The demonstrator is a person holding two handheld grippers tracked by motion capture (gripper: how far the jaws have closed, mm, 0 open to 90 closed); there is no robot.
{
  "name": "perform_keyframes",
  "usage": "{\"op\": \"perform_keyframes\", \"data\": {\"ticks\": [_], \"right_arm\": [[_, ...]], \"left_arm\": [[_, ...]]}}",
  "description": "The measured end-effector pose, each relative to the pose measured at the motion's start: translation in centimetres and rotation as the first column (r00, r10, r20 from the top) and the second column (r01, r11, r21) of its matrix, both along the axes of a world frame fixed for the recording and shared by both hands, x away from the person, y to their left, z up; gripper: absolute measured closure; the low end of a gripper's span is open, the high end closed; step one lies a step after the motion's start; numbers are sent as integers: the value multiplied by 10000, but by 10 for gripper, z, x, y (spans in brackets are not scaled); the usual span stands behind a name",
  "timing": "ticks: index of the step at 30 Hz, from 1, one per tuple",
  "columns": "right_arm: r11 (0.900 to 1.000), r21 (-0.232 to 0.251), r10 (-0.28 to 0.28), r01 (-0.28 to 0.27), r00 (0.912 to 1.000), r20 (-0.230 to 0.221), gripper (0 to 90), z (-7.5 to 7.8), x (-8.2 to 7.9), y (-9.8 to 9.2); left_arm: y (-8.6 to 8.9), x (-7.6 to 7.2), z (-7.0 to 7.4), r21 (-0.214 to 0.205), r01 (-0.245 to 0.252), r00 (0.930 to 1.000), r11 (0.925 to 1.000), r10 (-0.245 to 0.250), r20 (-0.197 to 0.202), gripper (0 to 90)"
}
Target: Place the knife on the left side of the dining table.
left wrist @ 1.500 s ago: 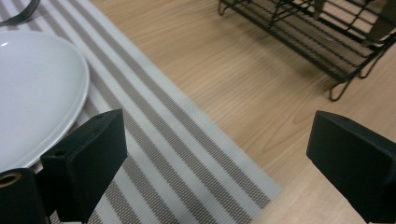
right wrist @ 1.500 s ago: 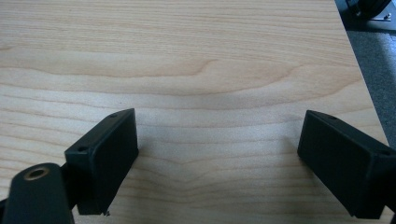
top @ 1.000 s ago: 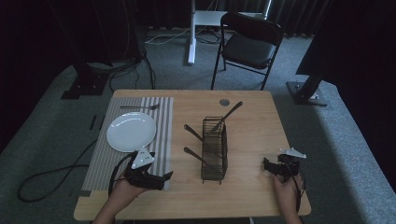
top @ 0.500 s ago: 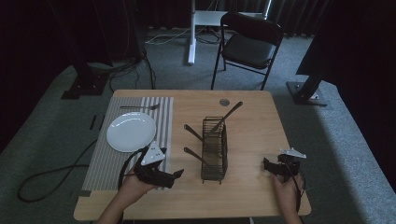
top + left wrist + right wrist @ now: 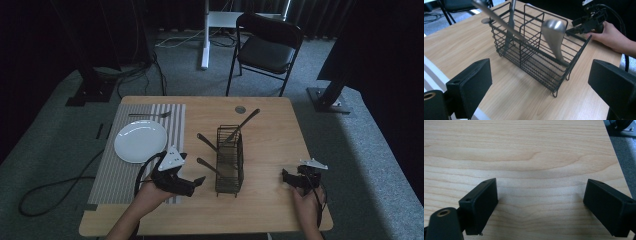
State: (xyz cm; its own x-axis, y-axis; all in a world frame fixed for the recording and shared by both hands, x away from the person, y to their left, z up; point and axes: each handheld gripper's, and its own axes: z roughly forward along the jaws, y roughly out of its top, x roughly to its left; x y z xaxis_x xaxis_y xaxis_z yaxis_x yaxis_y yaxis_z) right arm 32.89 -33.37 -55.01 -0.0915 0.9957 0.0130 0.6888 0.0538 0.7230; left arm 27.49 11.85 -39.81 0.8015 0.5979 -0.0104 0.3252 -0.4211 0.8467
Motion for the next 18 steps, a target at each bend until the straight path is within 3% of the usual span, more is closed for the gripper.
{"op": "perform_keyframes", "data": {"ticks": [5, 7, 11, 18], "right_arm": [[10000, -3, 2, -2, 10000, 3, 117, 0, 0, 0], [10000, -2, 3, -3, 10000, 2, 117, 0, 0, 0], [10000, -3, 3, -3, 10000, 4, 117, 0, 0, 0], [10000, 1, 0, 0, 10000, 0, 117, 0, 0, 0]], "left_arm": [[-6, 3, 3, -211, 220, 9996, 9995, -224, -199, 53], [-8, 4, 5, -401, 176, 9997, 9990, -181, -142, 130], [-12, 4, 8, -583, 186, 9998, 9981, -193, -112, 154], [-16, 5, 6, -724, 445, 9980, 9964, -475, -408, 360]]}}
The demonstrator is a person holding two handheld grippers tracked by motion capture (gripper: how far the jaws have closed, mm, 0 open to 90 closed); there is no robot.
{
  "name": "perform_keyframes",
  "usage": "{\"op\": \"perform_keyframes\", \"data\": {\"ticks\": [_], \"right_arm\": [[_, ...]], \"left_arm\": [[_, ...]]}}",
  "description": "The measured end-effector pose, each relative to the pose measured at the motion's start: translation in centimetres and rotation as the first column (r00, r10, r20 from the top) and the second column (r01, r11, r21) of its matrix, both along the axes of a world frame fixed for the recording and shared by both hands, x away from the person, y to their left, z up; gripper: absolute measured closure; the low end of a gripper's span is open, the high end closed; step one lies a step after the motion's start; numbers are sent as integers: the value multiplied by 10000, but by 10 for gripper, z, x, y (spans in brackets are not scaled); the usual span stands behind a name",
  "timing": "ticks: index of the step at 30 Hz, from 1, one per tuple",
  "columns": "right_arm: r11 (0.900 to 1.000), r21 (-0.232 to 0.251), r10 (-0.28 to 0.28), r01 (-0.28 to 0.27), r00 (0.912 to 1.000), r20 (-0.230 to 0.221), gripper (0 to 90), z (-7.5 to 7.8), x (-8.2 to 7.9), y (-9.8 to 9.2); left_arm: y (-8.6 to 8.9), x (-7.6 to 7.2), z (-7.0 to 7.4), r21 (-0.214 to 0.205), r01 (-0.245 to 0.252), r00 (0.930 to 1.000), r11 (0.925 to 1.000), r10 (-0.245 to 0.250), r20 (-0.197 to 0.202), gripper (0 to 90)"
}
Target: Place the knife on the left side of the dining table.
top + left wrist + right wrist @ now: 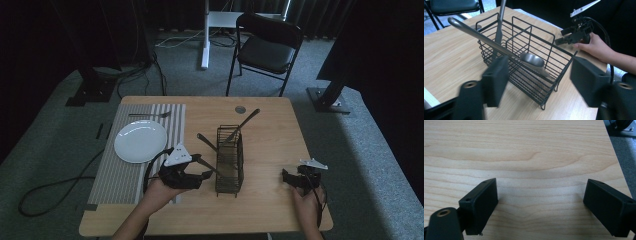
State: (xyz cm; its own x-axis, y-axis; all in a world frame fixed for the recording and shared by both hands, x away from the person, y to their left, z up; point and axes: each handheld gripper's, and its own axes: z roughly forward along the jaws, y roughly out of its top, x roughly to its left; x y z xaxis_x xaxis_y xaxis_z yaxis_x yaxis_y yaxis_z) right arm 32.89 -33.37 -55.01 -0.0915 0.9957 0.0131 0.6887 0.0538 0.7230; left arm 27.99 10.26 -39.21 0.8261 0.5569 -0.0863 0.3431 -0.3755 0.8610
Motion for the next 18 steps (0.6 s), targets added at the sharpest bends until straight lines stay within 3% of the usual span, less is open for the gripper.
{"op": "perform_keyframes", "data": {"ticks": [11, 18], "right_arm": [[10000, -4, 3, -3, 10000, 3, 117, 0, 0, 0], [10000, -8, 7, -7, 10000, -3, 117, 0, 0, 0]], "left_arm": [[-3, 1, -5, 168, -189, 9997, 9997, 186, 180, 698], [-4, 3, -3, 107, 155, 9996, 9998, -157, 227, 726]]}}
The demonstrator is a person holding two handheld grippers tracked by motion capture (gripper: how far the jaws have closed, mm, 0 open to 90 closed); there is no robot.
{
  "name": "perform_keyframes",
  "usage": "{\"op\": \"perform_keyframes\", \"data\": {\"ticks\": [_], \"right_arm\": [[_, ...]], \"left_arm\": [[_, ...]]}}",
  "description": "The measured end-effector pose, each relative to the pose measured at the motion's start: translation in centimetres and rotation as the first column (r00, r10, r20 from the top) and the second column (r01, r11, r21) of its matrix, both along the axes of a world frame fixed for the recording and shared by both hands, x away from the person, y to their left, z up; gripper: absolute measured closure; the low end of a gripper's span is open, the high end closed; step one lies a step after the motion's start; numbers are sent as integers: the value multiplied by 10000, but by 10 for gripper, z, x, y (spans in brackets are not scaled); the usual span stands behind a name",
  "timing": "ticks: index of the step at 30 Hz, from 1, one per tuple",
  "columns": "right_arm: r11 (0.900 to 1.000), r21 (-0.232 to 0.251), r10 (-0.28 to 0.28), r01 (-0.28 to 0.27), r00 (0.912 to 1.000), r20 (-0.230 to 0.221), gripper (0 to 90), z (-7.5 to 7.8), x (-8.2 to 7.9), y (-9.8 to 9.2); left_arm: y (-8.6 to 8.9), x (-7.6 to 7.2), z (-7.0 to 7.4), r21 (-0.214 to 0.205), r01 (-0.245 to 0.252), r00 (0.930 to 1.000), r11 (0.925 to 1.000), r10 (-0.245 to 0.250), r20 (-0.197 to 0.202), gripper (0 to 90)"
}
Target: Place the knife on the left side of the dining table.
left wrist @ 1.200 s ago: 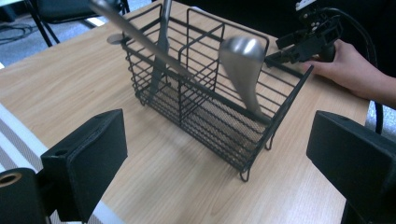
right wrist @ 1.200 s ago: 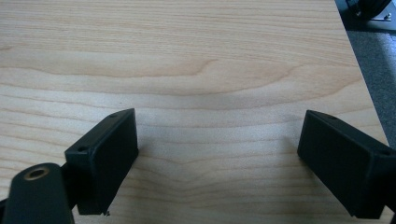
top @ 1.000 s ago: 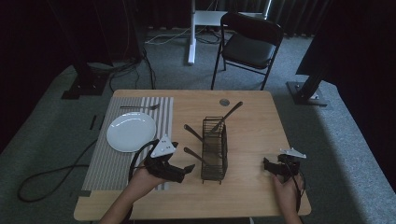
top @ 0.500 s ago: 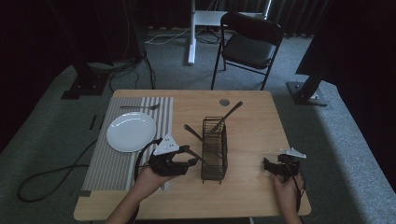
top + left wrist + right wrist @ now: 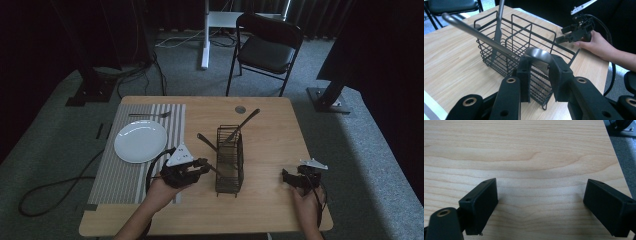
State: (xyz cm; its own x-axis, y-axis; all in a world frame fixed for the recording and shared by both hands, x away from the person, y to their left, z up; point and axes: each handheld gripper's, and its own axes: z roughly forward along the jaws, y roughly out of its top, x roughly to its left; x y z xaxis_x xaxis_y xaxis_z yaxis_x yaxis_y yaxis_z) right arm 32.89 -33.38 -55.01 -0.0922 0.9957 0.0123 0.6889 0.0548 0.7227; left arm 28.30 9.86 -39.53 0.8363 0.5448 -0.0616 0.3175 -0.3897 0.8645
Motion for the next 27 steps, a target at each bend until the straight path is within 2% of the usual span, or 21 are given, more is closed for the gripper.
{"op": "perform_keyframes", "data": {"ticks": [2, 10, 19, 27], "right_arm": [[10000, 2, -1, 1, 10000, 9, 117, 0, 0, 0], [10000, 5, -2, 2, 10000, 6, 117, 0, 0, 0], [10000, 5, -3, 3, 10000, 6, 117, 0, 0, 0], [10000, 2, -1, 1, 10000, 9, 117, 0, 0, 0]], "left_arm": [[-2, 1, 1, -16, 94, 9999, 10000, -94, 102, 728], [-14, 9, 7, -587, 527, 9983, 9969, -540, -203, 753], [-38, 13, 17, -421, 857, 9962, 9954, -849, 199, 759], [-55, 18, 19, -559, 972, 9944, 9937, -946, 471, 761]]}}
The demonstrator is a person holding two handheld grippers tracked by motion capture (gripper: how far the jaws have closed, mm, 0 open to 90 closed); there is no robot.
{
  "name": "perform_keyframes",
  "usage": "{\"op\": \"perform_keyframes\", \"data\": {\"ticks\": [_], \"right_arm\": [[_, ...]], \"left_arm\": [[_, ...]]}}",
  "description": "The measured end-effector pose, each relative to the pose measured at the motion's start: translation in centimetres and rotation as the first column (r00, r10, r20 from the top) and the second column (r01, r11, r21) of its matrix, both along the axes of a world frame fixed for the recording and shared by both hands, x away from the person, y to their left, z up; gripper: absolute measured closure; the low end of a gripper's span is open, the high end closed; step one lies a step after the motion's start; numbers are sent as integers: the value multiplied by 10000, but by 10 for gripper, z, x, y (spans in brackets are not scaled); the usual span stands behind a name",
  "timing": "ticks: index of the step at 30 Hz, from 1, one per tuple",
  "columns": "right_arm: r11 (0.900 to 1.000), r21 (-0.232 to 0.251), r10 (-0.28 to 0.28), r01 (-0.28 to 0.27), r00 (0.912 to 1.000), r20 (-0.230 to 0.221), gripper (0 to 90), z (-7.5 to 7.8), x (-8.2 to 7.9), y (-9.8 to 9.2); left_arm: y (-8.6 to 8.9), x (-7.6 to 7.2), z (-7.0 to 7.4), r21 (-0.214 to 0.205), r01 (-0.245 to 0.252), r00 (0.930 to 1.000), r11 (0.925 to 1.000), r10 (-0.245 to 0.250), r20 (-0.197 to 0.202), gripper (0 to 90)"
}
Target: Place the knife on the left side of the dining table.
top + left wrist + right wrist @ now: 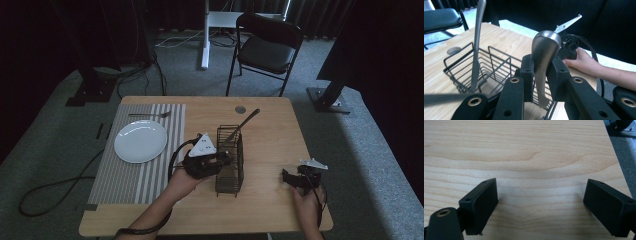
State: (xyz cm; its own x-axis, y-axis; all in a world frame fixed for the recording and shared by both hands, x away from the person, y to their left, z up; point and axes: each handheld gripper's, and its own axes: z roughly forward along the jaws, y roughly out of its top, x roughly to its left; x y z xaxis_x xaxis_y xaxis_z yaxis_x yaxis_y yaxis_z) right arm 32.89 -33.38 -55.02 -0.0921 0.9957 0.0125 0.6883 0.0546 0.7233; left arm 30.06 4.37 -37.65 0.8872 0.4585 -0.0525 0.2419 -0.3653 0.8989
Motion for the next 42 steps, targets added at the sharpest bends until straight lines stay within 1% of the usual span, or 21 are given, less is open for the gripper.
{"op": "perform_keyframes", "data": {"ticks": [3, 7, 12, 17, 26, 32, 34, 38, 39, 40, 41, 42], "right_arm": [[10000, 2, -3, 3, 10000, -3, 117, 0, 0, 0], [10000, 5, -4, 4, 10000, -5, 117, 0, 0, 0], [10000, -1, 5, -5, 10000, -19, 117, 0, 0, 0], [10000, -2, 2, -2, 10000, -12, 117, 0, 0, 0], [10000, 4, -7, 7, 10000, -13, 117, 0, 0, 0], [10000, 3, -5, 5, 10000, -12, 117, 0, 0, 0], [10000, 4, -6, 6, 10000, -13, 117, 0, 0, 0], [10000, 3, -2, 2, 10000, -11, 117, 0, 0, 0], [10000, 2, -1, 1, 10000, -11, 117, 0, 0, 0], [10000, 1, 0, 0, 10000, -9, 117, 0, 0, 0], [10000, 3, -3, 3, 10000, -11, 117, 0, 0, 0], [10000, 0, 0, 0, 10000, -8, 117, 0, 0, 0]], "left_arm": [[-6, 1, 0, -92, 108, 9999, 9999, -108, 26, 761], [-13, 3, 1, -104, 193, 9997, 9998, -191, 141, 762], [-19, 6, 0, -243, 276, 9995, 9993, -273, 129, 762], [-23, 7, 1, -180, 357, 9992, 9992, -353, 204, 763], [-23, 12, -1, -349, 393, 9991, 9986, -387, 184, 765], [-22, 12, -2, -352, 331, 9992, 9988, -324, 214, 767], [-21, 12, -1, -363, 328, 9993, 9988, -322, 170, 767], [-23, 9, -1, -288, 381, 9989, 9989, -372, 301, 767], [-23, 8, -1, -338, 326, 9990, 9989, -316, 301, 768], [-23, 9, -1, -358, 384, 9988, 9986, -373, 303, 768], [-24, 9, -1, -328, 301, 9991, 9990, -291, 309, 768], [-24, 9, -1, -391, 348, 9991, 9986, -338, 264, 769]]}}
